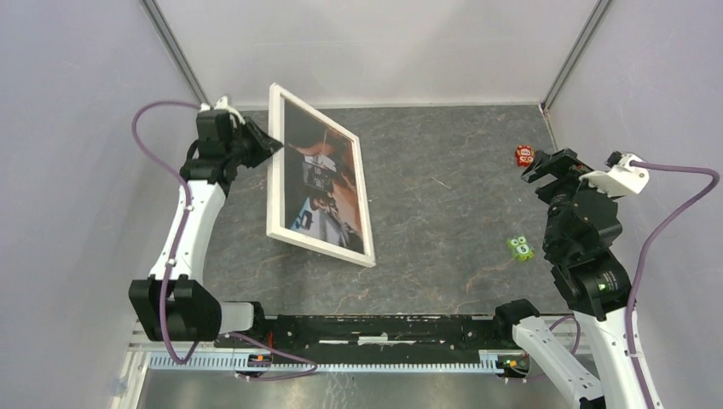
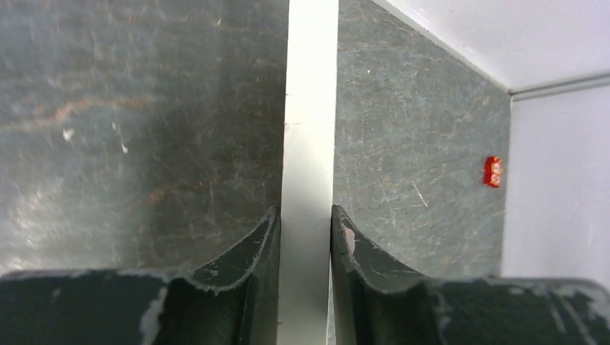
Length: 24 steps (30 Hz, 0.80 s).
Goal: Put the photo into the frame
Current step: Turn over the photo frame at the center of the board.
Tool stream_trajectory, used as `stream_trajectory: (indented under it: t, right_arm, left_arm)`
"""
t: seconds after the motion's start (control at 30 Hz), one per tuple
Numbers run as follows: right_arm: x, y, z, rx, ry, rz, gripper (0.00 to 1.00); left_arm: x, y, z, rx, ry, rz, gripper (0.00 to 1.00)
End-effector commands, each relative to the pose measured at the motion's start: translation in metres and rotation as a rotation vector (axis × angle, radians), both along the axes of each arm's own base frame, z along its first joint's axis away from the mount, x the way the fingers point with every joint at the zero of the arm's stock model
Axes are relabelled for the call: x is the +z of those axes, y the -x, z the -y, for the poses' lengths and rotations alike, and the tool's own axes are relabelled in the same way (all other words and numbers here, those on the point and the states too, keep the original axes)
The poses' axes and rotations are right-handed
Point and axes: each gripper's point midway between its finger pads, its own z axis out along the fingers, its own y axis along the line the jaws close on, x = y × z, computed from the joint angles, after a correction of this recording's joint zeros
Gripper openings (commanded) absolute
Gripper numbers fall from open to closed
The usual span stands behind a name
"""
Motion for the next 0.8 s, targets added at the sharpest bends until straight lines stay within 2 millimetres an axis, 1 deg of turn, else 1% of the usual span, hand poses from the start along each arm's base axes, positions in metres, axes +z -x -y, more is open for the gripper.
stream_trajectory:
  t: [0.0,0.03,0.07,0.1,0.13,0.17,0.23,0.27,0.3,0.37,0.4,0.47,0.5,0.57,0.63,0.7,0.77]
  right_arm:
    - [-0.018,-0.014,-0.016,0.067,-0.007,-0.034,0.89]
    - [-0.023,-0.018,-0.022,0.101,-0.006,-0.044,0.88]
    - [-0.032,-0.024,-0.031,0.145,0.003,-0.063,0.88]
    - [-0.04,-0.031,-0.043,0.202,0.009,-0.084,0.88]
    - [-0.052,-0.038,-0.055,0.262,0.015,-0.121,0.88]
    - [-0.062,-0.045,-0.073,0.355,0.031,-0.161,0.88]
    - [-0.087,-0.056,-0.114,0.575,0.067,-0.256,0.9]
    - [-0.1,-0.056,-0.138,0.717,0.07,-0.297,0.9]
    - [-0.114,-0.056,-0.156,0.814,0.053,-0.345,0.91]
    - [-0.141,-0.051,-0.182,0.962,0.003,-0.427,0.91]
    - [-0.152,-0.05,-0.189,0.998,-0.013,-0.451,0.91]
    - [-0.164,-0.047,-0.193,1.021,-0.02,-0.463,0.91]
    - [-0.167,-0.046,-0.193,1.021,-0.018,-0.459,0.91]
    - [-0.168,-0.046,-0.191,1.015,-0.008,-0.449,0.92]
    - [-0.17,-0.046,-0.189,1.011,0.007,-0.458,0.92]
    - [-0.174,-0.045,-0.189,1.012,0.015,-0.472,0.92]
    - [-0.178,-0.043,-0.19,1.022,0.011,-0.48,0.92]
  left_arm:
    - [-0.023,0.008,-0.025,0.232,0.263,-0.022,0.02]
    - [-0.024,0.012,-0.035,0.295,0.288,0.001,0.02]
    - [-0.032,0.015,-0.043,0.363,0.317,0.017,0.02]
    - [-0.035,0.02,-0.055,0.434,0.35,0.041,0.02]
    - [-0.044,0.025,-0.066,0.511,0.385,0.054,0.02]
    - [-0.047,0.03,-0.075,0.567,0.405,0.082,0.02]
    - [-0.066,0.035,-0.093,0.671,0.415,0.09,0.02]
    - [-0.074,0.037,-0.101,0.715,0.439,0.092,0.02]
    - [-0.082,0.038,-0.108,0.751,0.478,0.112,0.02]
    - [-0.095,0.045,-0.127,0.846,0.503,0.158,0.02]
    - [-0.106,0.052,-0.137,0.917,0.508,0.165,0.02]
    - [-0.118,0.063,-0.149,1.008,0.54,0.212,0.02]
    - [-0.118,0.066,-0.153,1.028,0.554,0.246,0.02]
    - [-0.128,0.073,-0.16,1.094,0.593,0.26,0.02]
    - [-0.129,0.079,-0.167,1.142,0.595,0.286,0.02]
    - [-0.126,0.085,-0.174,1.171,0.553,0.312,0.02]
    - [-0.129,0.089,-0.18,1.204,0.53,0.318,0.02]
